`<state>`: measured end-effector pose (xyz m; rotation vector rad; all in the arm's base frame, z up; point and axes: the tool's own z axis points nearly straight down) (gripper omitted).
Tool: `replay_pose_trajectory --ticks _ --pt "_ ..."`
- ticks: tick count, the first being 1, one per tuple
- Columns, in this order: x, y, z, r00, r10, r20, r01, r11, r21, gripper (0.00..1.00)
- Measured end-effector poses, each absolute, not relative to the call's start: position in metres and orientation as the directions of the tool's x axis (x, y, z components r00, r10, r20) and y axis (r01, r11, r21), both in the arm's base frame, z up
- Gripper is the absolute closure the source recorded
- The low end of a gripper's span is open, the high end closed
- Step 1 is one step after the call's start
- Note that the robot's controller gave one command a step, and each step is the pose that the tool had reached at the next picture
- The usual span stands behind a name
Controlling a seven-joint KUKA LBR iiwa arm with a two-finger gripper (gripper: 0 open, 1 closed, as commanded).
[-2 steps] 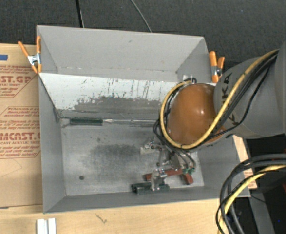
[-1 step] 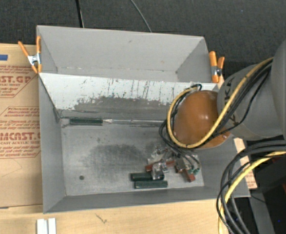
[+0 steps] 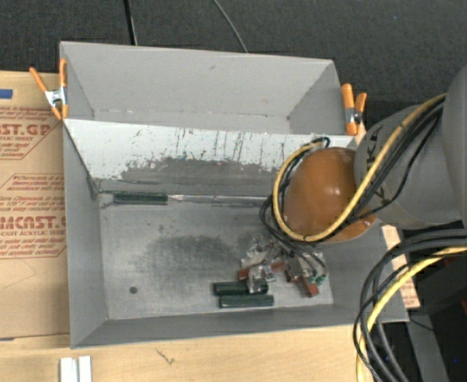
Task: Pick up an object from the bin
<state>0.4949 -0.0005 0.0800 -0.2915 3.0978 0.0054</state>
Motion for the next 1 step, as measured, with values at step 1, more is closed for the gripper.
replay_pose_trajectory --ticks 1 --pt "0.4812 -0.0026 0.2729 -0.985 -0.174 0.003 -0.174 0.985 0.001 1.00"
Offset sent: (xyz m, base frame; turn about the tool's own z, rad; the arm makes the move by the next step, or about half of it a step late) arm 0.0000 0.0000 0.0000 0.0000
